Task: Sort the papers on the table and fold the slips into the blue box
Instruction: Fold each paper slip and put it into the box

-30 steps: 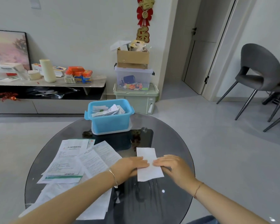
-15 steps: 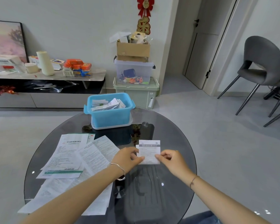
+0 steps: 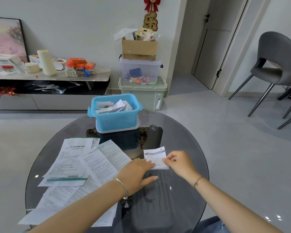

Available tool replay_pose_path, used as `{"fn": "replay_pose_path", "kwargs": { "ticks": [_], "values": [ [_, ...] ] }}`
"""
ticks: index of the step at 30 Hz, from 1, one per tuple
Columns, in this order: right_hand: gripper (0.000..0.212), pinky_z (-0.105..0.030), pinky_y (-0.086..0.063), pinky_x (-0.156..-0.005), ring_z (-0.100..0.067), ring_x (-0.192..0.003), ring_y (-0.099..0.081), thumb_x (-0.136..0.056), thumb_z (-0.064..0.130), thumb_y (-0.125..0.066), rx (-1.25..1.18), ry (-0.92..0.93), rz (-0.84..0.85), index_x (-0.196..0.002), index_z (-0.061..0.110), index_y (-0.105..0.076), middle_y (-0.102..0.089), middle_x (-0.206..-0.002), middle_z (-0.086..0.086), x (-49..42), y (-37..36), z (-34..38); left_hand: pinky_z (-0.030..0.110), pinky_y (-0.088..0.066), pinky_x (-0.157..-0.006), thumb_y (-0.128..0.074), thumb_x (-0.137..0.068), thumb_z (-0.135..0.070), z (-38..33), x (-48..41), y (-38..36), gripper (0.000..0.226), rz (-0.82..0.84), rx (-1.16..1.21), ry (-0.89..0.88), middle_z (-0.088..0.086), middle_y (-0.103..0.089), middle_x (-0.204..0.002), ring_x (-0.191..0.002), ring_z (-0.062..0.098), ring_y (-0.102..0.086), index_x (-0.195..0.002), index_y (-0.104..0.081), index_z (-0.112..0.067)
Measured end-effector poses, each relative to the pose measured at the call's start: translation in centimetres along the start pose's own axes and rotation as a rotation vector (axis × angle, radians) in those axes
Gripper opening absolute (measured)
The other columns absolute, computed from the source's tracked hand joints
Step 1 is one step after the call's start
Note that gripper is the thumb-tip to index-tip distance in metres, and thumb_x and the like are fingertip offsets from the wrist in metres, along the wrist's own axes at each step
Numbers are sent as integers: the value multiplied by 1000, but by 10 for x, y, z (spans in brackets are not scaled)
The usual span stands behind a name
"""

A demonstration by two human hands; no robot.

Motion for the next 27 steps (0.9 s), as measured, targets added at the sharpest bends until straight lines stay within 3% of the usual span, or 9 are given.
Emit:
{"fn": "replay_pose_path", "kwargs": {
  "ticks": [6, 15, 18, 20, 22, 24, 27],
  "values": [
    [25, -24, -41, -57, -6, -50, -49, -83, 30, -71, 13, 8, -8, -62, 25, -57, -59, -53, 8, -2, -2, 0, 25, -10, -117, 3, -70, -74, 0, 3, -8, 95, 94, 9, -21, -1, -23, -157, -145, 14, -19, -150, -22, -31],
    [24, -28, -42, -58, -8, -51, -49, -83, 32, -70, -14, 38, -20, -66, 24, -57, -56, -53, 8, -1, -3, 1, 31, -11, -119, 8, -67, -73, 0, 2, -9, 98, 140, -84, -42, 2, -16, -159, -146, 18, -15, -152, -16, -30],
    [16, -23, -38, -57, -5, -57, -49, -86, 33, -68, -2, 98, -72, -80, 24, -57, -58, -64, 9, 5, -1, 4, 31, -8, -118, 11, -66, -72, 1, 0, -14, 99, 154, -170, -52, 4, -12, -160, -147, 20, -12, -152, -12, -29],
    [12, -14, -34, -56, 1, -68, -49, -89, 34, -63, 129, 226, -158, -93, 25, -56, -57, -82, 15, 14, 7, 10, 32, -8, -118, 12, -66, -72, 1, 0, -17, 100, 163, -198, -51, 5, -9, -160, -147, 21, -11, -153, -9, -28],
    [15, -11, -39, -64, 2, -81, -52, -92, 34, -55, 286, 470, -242, -100, 23, -62, -59, -97, 16, 26, 12, 16, 33, -7, -119, 11, -68, -72, 1, -1, -19, 98, 167, -212, -43, 6, -8, -161, -147, 22, -9, -153, -8, -28],
    [27, -20, -50, -73, -3, -90, -59, -92, 34, -46, 374, 687, -241, -98, 22, -69, -66, -100, 14, 39, 12, 16, 33, -6, -119, 3, -79, -70, -1, -1, -20, 87, 160, -218, -35, 7, -8, -160, -147, 22, -9, -153, -8, -26],
    [32, -23, -53, -82, -6, -95, -65, -92, 33, -45, 482, 845, -187, -98, 22, -74, -71, -101, 13, 51, 4, 9, 32, -4, -119, -6, -88, -66, -2, 0, -20, 77, 154, -221, -23, 8, -8, -160, -147, 22, -8, -153, -8, -25]
  ]
}}
Point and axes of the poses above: each hand's wrist, its own x-axis away from the middle knuckle, its own y-axis out of the back of the hand, z = x × y, the point moved 4 cm from there along -x, towards the middle knuckle
